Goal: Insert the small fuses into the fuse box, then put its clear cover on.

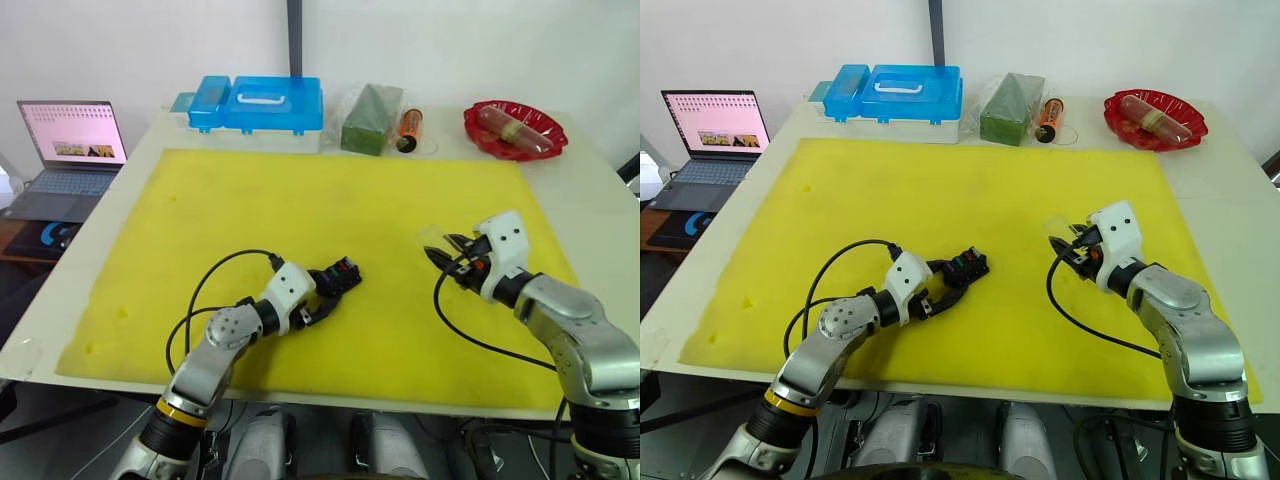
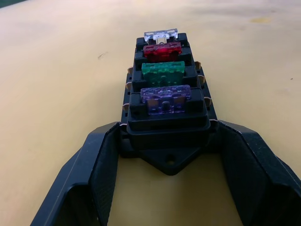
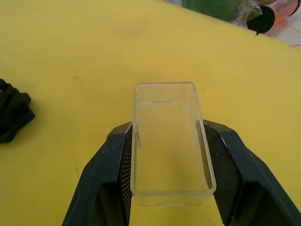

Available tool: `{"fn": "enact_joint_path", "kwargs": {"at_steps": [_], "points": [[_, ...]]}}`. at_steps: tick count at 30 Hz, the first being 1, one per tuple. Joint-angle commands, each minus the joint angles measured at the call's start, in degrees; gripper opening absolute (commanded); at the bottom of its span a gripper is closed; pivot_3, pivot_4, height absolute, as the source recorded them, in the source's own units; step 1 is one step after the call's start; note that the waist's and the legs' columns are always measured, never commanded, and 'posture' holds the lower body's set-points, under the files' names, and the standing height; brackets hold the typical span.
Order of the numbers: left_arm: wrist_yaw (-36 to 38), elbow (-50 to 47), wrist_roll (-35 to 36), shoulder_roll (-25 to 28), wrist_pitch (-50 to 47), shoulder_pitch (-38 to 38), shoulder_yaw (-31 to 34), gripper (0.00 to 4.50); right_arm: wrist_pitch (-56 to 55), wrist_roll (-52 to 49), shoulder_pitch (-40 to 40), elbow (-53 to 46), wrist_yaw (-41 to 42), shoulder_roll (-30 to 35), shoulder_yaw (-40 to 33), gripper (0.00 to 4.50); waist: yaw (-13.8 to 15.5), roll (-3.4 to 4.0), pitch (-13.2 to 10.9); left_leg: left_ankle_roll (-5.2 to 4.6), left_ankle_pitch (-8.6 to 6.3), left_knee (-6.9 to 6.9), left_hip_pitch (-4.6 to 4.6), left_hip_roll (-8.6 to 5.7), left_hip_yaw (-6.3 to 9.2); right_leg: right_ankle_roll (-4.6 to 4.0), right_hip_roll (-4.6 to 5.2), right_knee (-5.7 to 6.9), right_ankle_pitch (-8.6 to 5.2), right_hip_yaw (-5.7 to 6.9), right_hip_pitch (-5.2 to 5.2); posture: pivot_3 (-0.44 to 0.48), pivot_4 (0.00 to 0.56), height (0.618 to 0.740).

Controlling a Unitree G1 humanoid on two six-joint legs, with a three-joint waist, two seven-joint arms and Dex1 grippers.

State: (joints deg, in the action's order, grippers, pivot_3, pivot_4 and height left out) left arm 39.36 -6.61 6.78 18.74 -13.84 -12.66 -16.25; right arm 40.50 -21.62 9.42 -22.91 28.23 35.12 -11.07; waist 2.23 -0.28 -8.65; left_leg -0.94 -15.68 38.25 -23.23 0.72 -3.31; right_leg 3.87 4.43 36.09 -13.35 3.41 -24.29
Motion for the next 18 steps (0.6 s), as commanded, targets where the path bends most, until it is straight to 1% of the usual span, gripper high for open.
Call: {"fn": "enact_joint_path", "kwargs": {"at_steps": [1, 2, 4, 7, 9, 11, 14, 16, 17, 18], "points": [[7.6, 5.2, 2.6, 2.0, 5.2, -3.8, 1.1, 2.79, -1.9, -0.7, 2.3, -0.5, 1.8, 1.2, -1.0, 1.81, -0.1, 0.0, 0.0, 0.0, 0.0, 0.0, 0.0, 0.0, 0.0, 0.0, 0.0, 0.0, 0.0, 0.0, -0.01, 0.0, 0.15, 0.74], [9.9, 7.7, 2.3, 2.6, 7.8, -5.3, 0.5, 2.79, -2.2, -0.9, 2.9, 0.0, 2.6, 1.6, -0.9, 1.81, -0.1, 0.0, 0.0, 0.0, 0.0, 0.0, -0.01, 0.0, -0.01, 0.0, -0.01, -0.01, 0.0, 0.01, -0.02, 0.0, 0.15, 0.74], [17.2, 15.0, 2.0, 3.3, 15.1, -9.0, -1.5, 2.79, -3.0, -1.4, 4.4, 1.3, 6.1, 3.2, -0.1, 1.81, 0.0, 0.0, 0.0, 0.0, 0.0, 0.0, -0.01, 0.0, -0.02, 0.0, -0.01, 0.0, 0.0, 0.02, -0.03, 0.0, 0.15, 0.74], [24.5, 24.6, 3.1, 1.4, 22.9, -13.3, -2.3, 2.79, -3.2, -2.9, 6.8, 2.9, 9.9, 4.7, 0.5, 1.81, 0.0, 0.0, 0.0, -0.01, -0.01, -0.01, -0.01, -0.01, -0.05, -0.05, -0.02, -0.03, -0.03, 0.03, -0.03, 0.0, 0.15, 0.74], [27.2, 30.1, 3.2, -0.3, 26.5, -15.6, -2.0, 2.79, -3.3, -3.4, 8.3, 3.6, 11.9, 5.5, 1.1, 1.81, 0.1, 0.0, 0.0, -0.04, -0.02, 0.0, -0.03, -0.01, -0.04, 0.02, -0.01, -0.03, 0.01, 0.03, -0.03, 0.0, 0.15, 0.74], [27.7, 34.5, 2.0, -1.5, 29.6, -17.4, -1.8, 2.79, -3.1, -3.6, 9.4, 3.7, 13.9, 6.3, 2.1, 1.81, 0.2, 0.0, 0.0, -0.05, -0.02, 0.0, -0.04, -0.03, -0.03, 0.03, 0.0, -0.02, 0.02, 0.03, -0.03, 0.0, 0.15, 0.74], [29.0, 38.1, 0.9, -2.6, 32.7, -18.4, -1.9, 2.79, -1.9, -4.8, 10.7, 3.0, 16.9, 7.7, 3.4, 1.81, 0.2, 0.0, 0.0, -0.05, -0.02, 0.01, -0.04, -0.06, -0.03, 0.03, 0.05, -0.02, 0.02, 0.04, -0.02, 0.0, 0.15, 0.74], [29.7, 39.3, 0.4, -2.7, 34.0, -18.4, -2.1, 3.51, -1.6, -5.2, 11.2, 2.6, 18.4, 8.6, 4.3, 1.81, 0.2, 0.0, 0.0, -0.05, -0.02, 0.04, -0.04, -0.06, 0.01, 0.03, 0.06, -0.02, 0.02, 0.04, 0.02, 0.0, 0.15, 0.74], [30.1, 39.5, 0.4, -2.8, 34.4, -18.3, -2.2, 3.7, -1.5, -5.2, 11.4, 2.5, 19.0, 9.0, 4.7, 1.81, 0.1, 0.0, 0.0, -0.05, -0.02, 0.04, -0.03, -0.06, 0.01, 0.03, 0.06, -0.03, 0.02, 0.04, 0.03, 0.0, 0.15, 0.74], [30.3, 39.7, 0.4, -2.9, 34.6, -18.1, -2.2, 4.04, -1.6, -5.2, 11.6, 2.5, 19.4, 9.2, 4.9, 1.81, 0.1, 0.0, 0.0, -0.05, -0.02, 0.04, -0.03, -0.06, 0.01, 0.03, 0.07, -0.02, 0.02, 0.04, 0.03, 0.0, 0.15, 0.74]]}}
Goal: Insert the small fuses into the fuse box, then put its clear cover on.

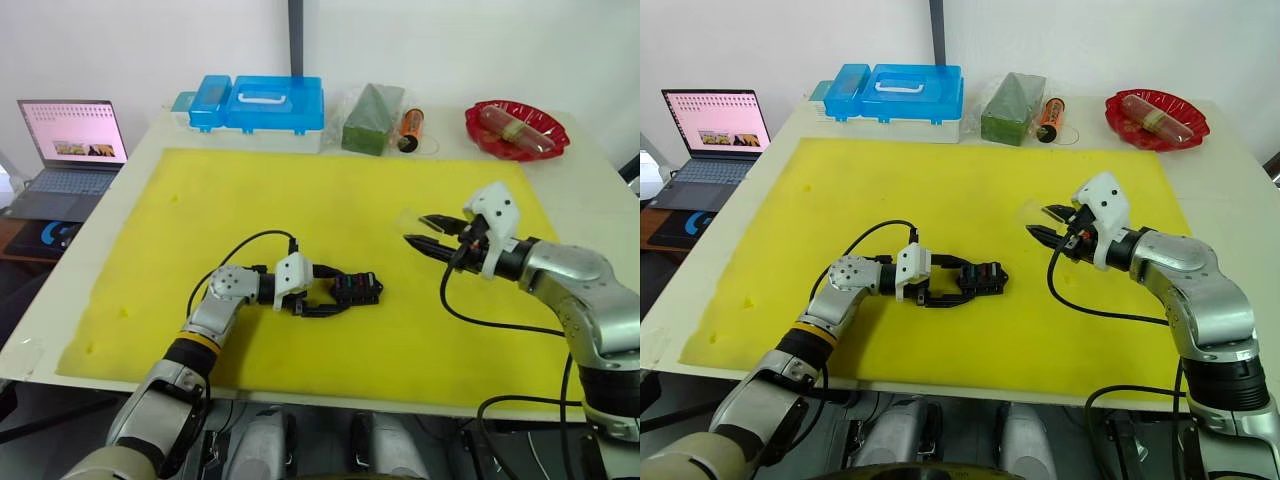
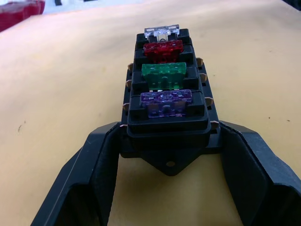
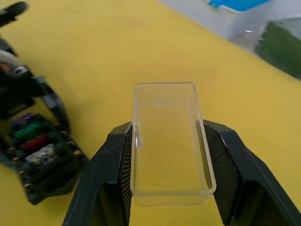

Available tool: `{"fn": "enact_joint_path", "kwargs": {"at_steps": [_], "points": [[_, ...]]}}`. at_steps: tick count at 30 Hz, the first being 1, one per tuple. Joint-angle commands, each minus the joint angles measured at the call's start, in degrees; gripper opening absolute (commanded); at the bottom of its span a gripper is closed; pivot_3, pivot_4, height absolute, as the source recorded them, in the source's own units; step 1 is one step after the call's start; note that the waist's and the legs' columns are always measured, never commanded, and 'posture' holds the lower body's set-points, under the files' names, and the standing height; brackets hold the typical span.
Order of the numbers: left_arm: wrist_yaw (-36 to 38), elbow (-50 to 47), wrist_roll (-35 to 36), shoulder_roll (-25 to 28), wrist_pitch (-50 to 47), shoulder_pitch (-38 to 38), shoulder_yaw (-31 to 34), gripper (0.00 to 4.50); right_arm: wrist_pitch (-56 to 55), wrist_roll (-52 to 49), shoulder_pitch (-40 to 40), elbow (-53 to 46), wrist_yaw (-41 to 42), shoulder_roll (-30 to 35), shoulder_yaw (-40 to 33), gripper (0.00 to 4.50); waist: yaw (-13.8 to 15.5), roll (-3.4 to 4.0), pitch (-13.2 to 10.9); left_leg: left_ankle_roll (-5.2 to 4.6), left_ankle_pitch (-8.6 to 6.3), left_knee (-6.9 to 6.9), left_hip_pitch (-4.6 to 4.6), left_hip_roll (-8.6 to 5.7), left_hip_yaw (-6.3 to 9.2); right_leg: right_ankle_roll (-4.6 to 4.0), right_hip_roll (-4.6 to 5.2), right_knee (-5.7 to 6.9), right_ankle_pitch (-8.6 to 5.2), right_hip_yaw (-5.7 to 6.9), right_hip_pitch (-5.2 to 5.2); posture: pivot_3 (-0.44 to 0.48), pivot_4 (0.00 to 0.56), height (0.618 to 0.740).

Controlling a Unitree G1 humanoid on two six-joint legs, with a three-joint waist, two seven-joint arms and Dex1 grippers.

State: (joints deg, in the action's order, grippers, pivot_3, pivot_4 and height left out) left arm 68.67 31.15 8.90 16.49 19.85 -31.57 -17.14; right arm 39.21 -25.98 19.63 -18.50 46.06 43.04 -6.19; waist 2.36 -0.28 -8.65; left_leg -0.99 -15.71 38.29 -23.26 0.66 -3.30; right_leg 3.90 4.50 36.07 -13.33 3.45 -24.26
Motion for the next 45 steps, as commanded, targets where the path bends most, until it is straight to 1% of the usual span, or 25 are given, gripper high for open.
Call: {"fn": "enact_joint_path", "kwargs": {"at_steps": [1, 2, 9, 14, 17, 21, 25, 30, 33, 35, 37, 42, 45], "points": [[0.8, 2.0, -1.5, -0.9, 0.9, 1.0, -1.1, 4.41, -0.2, -0.9, 1.7, -1.9, 1.7, 1.4, 0.3, 1.81, 0.0, 0.0, 0.0, 0.0, 0.0, 0.0, 0.0, 0.0, 0.01, 0.0, 0.0, 0.0, 0.0, 0.0, 0.0, 0.0, 0.15, 0.74], [0.5, 1.9, -1.4, -1.0, 0.7, 1.2, -0.9, 4.46, -0.1, -1.0, 2.0, -1.9, 1.8, 1.4, 0.6, 1.81, -0.1, 0.0, 0.0, 0.0, 0.0, 0.0, 0.0, 0.0, 0.02, 0.0, 0.0, 0.0, 0.0, 0.0, 0.0, 0.0, 0.15, 0.74], [-3.9, -0.6, -2.0, -2.6, -2.5, 4.1, -0.2, 4.46, 0.9, -2.0, 4.4, -2.8, 4.9, 2.3, 2.9, 1.81, 0.0, 0.01, 0.0, 0.0, 0.0, 0.0, 0.0, 0.0, 0.02, 0.01, 0.02, 0.0, 0.01, 0.0, 0.01, 0.0, 0.15, 0.74], [-6.8, -4.1, -3.4, -3.4, -10.4, 5.4, -1.7, 4.46, 0.3, -1.5, 7.4, -2.1, 8.5, 3.5, 6.5, 1.81, 0.0, 0.04, 0.0, -0.01, 0.0, 0.0, 0.02, -0.02, 0.04, 0.01, 0.05, 0.0, 0.01, 0.02, 0.05, 0.0, 0.15, 0.74], [-8.3, -6.6, -4.6, -3.5, -13.0, 6.1, -2.4, 4.46, -0.3, -1.0, 9.1, -0.8, 9.7, 3.4, 8.1, 1.81, 0.1, 0.07, 0.1, -0.01, 0.0, 0.0, 0.06, -0.03, 0.06, 0.01, 0.04, 0.0, 0.0, 0.02, 0.1, 0.0, 0.15, 0.74], [-9.9, -11.4, -6.6, -2.8, -16.7, 8.5, -3.7, 4.46, -0.6, -1.0, 9.5, -0.8, 10.0, 3.0, 9.1, 1.81, 0.1, 0.06, 0.1, -0.05, -0.03, 0.02, 0.05, -0.1, 0.15, 0.0, 0.13, -0.07, 0.0, 0.08, 0.21, 0.0, 0.15, 0.74], [-10.4, -12.7, -8.1, -2.7, -18.2, 8.8, -4.7, 4.46, -0.8, -1.0, 9.6, -0.7, 10.1, 3.0, 9.5, 1.81, 0.1, 0.07, 0.1, -0.09, -0.05, 0.02, 0.06, -0.11, 0.15, 0.01, 0.16, -0.09, 0.0, 0.07, 0.21, 0.0, 0.15, 0.74], [-9.8, -10.9, -8.6, -4.0, -16.3, 7.2, -5.4, 4.46, -1.1, -0.9, 10.1, 0.2, 10.9, 3.1, 9.8, 1.81, 0.2, 0.07, 0.1, -0.09, -0.05, 0.03, 0.08, -0.13, 0.16, -0.01, 0.18, -0.1, -0.01, 0.09, 0.25, 0.0, 0.15, 0.74], [-9.7, -9.9, -8.8, -4.5, -16.2, 6.6, -5.4, 3.87, -1.5, -0.6, 10.2, 0.7, 11.2, 3.0, 10.0, 1.81, 0.3, 0.07, 0.1, -0.09, -0.05, 0.05, 0.08, -0.17, 0.17, -0.01, 0.2, -0.11, -0.01, 0.1, 0.28, 0.0, 0.15, 0.74], [-9.2, -9.7, -8.6, -4.6, -16.2, 6.6, -5.4, 3.23, -1.6, -0.6, 10.0, 0.8, 11.5, 3.0, 10.1, 1.81, 0.4, 0.07, 0.1, -0.1, -0.06, 0.07, 0.08, -0.18, 0.18, -0.02, 0.21, -0.14, -0.01, 0.1, 0.32, 0.0, 0.15, 0.74], [-8.1, -9.1, -8.3, -4.5, -15.6, 6.0, -5.7, 2.78, -1.8, -0.4, 9.4, 0.7, 12.6, 3.5, 10.6, 1.81, 0.4, 0.07, 0.1, -0.11, -0.06, 0.08, 0.08, -0.19, 0.19, -0.03, 0.23, -0.16, -0.02, 0.1, 0.35, 0.0, 0.15, 0.74], [-5.0, -6.6, -7.5, -3.6, -13.6, 3.7, -5.0, 2.78, -2.9, 0.8, 9.0, 0.7, 15.0, 4.0, 12.7, 1.81, 0.5, 0.07, 0.1, -0.12, -0.07, 0.1, 0.09, -0.2, 0.25, -0.03, 0.24, -0.21, -0.02, 0.16, 0.4, 0.0, 0.15, 0.74], [-0.5, -4.6, -6.2, -2.0, -10.4, 2.4, -4.3, 2.78, -3.9, 1.9, 9.3, 0.9, 16.1, 3.6, 14.6, 1.81, 0.3, 0.07, 0.1, -0.12, -0.07, 0.1, 0.09, -0.19, 0.27, -0.03, 0.23, -0.22, -0.02, 0.18, 0.41, 0.0, 0.15, 0.74]]}}
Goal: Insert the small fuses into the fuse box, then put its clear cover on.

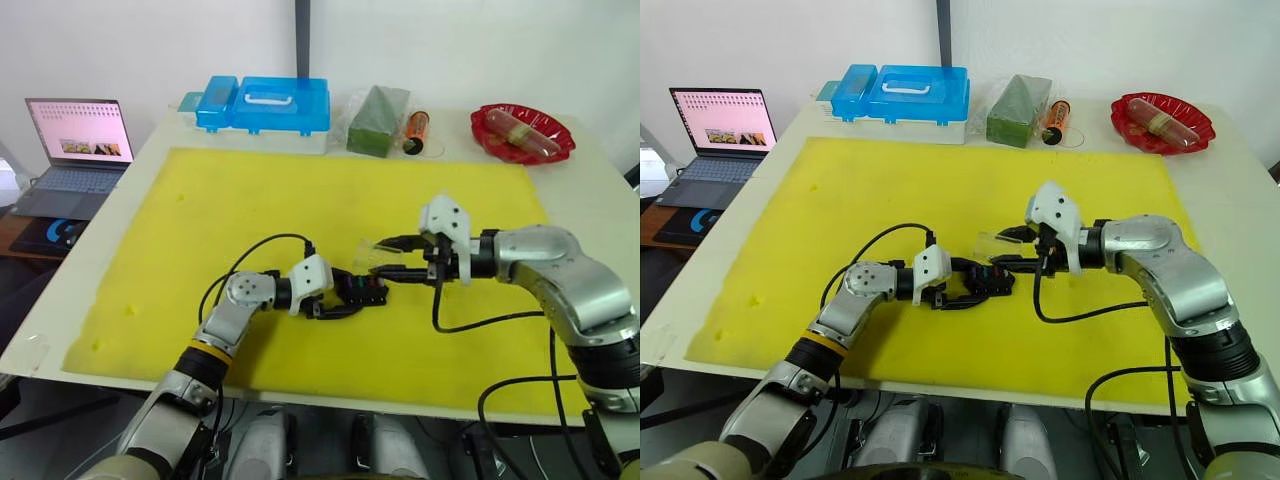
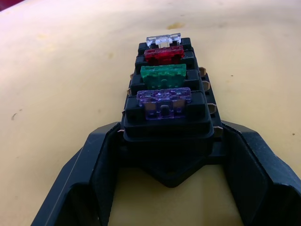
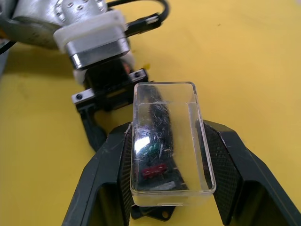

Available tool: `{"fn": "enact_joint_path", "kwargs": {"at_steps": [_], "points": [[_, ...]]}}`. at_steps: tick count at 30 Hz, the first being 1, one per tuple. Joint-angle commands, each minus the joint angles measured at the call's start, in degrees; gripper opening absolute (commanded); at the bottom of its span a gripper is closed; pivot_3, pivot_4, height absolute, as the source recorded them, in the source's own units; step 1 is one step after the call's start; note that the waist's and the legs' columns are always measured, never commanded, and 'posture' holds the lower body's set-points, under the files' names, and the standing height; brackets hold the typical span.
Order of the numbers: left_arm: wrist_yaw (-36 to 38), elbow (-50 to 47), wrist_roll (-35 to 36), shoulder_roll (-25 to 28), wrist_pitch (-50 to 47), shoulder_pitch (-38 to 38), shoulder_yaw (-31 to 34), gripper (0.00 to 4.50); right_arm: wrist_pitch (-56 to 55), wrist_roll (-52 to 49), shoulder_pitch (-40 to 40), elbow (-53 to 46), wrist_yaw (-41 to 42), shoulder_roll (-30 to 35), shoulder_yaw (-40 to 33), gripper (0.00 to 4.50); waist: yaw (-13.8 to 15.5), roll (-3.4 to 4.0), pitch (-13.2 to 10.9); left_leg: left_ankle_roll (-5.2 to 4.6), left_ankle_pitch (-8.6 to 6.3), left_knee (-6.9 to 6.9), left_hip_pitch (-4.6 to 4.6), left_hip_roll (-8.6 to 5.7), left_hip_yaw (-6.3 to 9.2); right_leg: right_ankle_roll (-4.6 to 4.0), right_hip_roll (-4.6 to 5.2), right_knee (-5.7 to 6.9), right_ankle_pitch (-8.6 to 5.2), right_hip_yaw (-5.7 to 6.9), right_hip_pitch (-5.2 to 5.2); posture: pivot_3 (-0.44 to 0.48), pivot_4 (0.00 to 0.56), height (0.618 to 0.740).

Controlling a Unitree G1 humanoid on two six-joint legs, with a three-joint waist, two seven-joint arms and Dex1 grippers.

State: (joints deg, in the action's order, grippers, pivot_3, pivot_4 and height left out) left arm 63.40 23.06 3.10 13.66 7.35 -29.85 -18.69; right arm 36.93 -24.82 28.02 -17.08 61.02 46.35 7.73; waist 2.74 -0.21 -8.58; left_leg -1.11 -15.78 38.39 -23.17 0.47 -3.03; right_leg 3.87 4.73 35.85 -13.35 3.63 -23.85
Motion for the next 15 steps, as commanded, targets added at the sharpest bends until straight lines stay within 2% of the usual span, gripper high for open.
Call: {"fn": "enact_joint_path", "kwargs": {"at_steps": [1, 6, 10, 15], "points": [[6.3, 4.3, -0.1, 1.5, 3.4, 0.2, -2.6, 2.78, -2.0, 1.1, 1.1, -0.4, 1.5, 0.1, 1.3, 1.81, -0.3, 0.0, 0.0, 0.0, 0.0, 0.0, 0.0, 0.01, 0.0, 0.0, 0.0, 0.0, 0.0, 0.01, 0.0, 0.0, 0.15, 0.74], [11.4, 10.2, 1.2, 3.3, 9.7, -2.7, -1.1, 2.78, -3.9, 2.8, 1.0, 0.8, 2.5, -0.3, 3.0, 1.81, -0.7, -0.01, 0.0, -0.03, -0.02, -0.02, -0.01, 0.1, -0.02, 0.02, -0.09, 0.02, 0.01, 0.03, -0.09, 0.0, 0.15, 0.74], [11.9, 16.4, 0.6, 3.4, 13.8, -4.8, -0.5, 2.78, -4.7, 3.7, 0.5, 1.8, 2.1, -1.3, 3.6, 1.81, -0.7, -0.01, 0.0, -0.03, -0.02, -0.03, 0.0, 0.21, -0.04, 0.03, -0.22, 0.16, 0.02, 0.04, -0.18, 0.0, 0.15, 0.74], [12.5, 17.9, 1.2, 2.4, 15.4, -5.6, -0.4, 2.78, -3.1, 2.9, 0.3, 1.2, 1.2, -2.9, 3.4, 1.81, -0.7, -0.01, 0.0, -0.03, -0.02, -0.03, 0.04, 0.27, -0.03, 0.02, -0.28, 0.22, 0.02, 0.06, -0.19, 0.0, 0.15, 0.74]]}}
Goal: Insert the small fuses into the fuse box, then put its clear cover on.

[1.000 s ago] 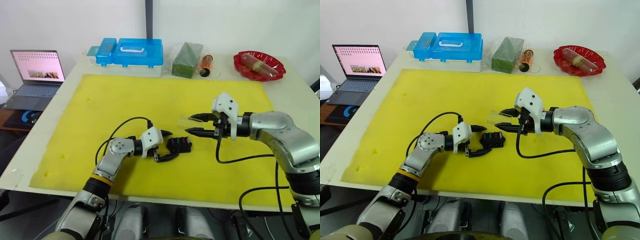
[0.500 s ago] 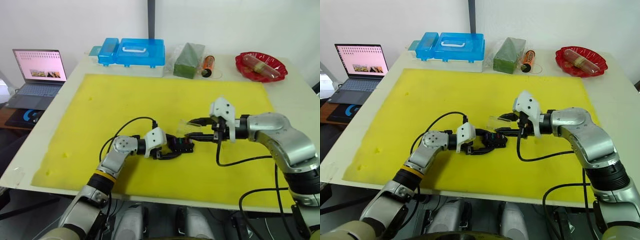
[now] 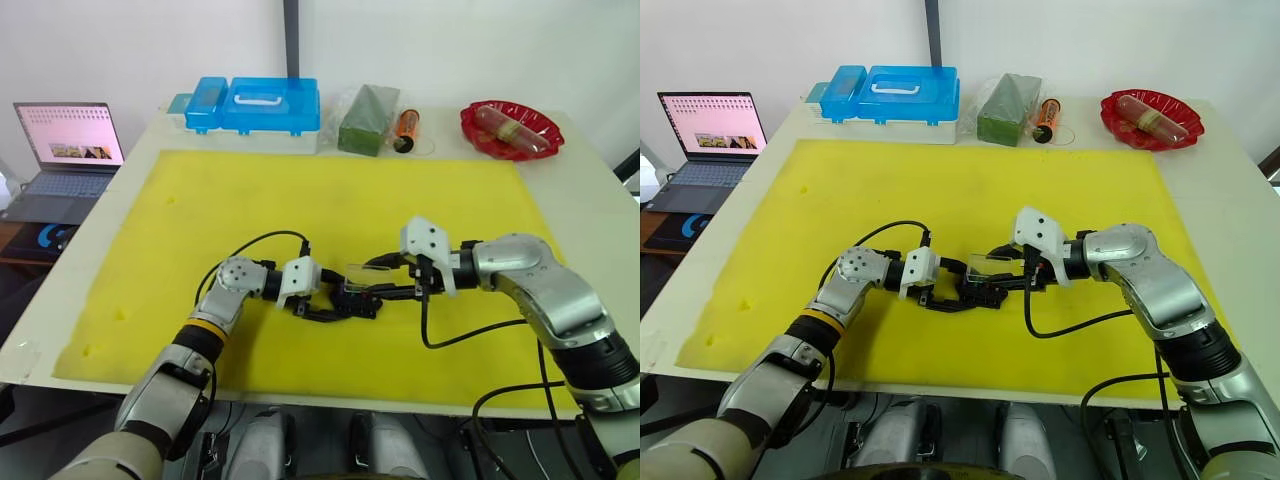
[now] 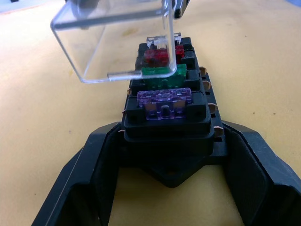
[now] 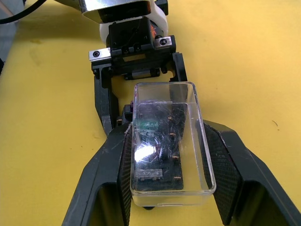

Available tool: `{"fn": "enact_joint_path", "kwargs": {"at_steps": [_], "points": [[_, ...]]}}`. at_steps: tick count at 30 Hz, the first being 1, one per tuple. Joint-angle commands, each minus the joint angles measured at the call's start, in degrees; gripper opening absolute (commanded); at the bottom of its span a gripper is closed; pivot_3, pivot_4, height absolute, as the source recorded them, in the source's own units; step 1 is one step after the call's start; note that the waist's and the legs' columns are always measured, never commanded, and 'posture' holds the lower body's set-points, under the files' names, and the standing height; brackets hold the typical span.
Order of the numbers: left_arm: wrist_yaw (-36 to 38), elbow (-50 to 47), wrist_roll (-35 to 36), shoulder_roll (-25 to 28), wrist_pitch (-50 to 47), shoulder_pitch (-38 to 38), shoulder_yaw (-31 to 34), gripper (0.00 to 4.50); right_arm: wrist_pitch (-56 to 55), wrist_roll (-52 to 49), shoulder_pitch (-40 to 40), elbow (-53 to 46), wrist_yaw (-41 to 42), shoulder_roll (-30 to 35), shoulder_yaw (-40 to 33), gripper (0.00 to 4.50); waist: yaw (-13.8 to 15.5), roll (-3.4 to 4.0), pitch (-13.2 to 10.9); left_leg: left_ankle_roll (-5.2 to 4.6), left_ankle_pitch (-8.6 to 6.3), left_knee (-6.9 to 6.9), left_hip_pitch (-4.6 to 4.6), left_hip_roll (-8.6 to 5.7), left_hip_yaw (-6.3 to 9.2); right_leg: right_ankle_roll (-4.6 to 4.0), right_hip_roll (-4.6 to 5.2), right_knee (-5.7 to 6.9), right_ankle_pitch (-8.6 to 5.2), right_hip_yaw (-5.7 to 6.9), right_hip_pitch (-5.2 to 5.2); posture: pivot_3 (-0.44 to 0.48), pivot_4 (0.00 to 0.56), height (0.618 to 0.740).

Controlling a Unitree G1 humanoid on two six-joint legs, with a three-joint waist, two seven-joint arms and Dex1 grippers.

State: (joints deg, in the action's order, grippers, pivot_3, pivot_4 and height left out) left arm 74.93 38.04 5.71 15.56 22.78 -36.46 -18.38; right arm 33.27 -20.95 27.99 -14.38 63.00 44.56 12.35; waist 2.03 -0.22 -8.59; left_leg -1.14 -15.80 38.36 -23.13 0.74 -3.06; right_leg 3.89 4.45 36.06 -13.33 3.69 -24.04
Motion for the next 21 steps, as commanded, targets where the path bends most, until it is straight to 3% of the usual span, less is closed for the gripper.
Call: {"fn": "enact_joint_path", "kwargs": {"at_steps": [1, 21], "points": [[1.0, 2.8, -1.3, 0.3, 0.0, 0.9, -0.7, 2.78, 1.3, -1.5, 0.4, -1.6, -1.1, -1.6, -1.5, 1.81, 0.1, 0.0, 0.0, 0.0, 0.0, 0.0, 0.0, 0.0, 0.0, 0.0, 0.0, 0.0, 0.0, 0.0, 0.0, 0.0, 0.15, 0.74], [-0.4, 2.1, -1.8, -0.8, 1.0, 1.9, -0.7, 2.78, 2.7, -0.8, -3.9, -4.8, -4.3, -2.6, -1.6, 1.81, 0.1, 0.0, 0.0, 0.0, 0.0, 0.0, -0.01, -0.02, 0.0, 0.0, 0.04, -0.01, 0.0, 0.0, 0.01, 0.0, 0.15, 0.74]]}}
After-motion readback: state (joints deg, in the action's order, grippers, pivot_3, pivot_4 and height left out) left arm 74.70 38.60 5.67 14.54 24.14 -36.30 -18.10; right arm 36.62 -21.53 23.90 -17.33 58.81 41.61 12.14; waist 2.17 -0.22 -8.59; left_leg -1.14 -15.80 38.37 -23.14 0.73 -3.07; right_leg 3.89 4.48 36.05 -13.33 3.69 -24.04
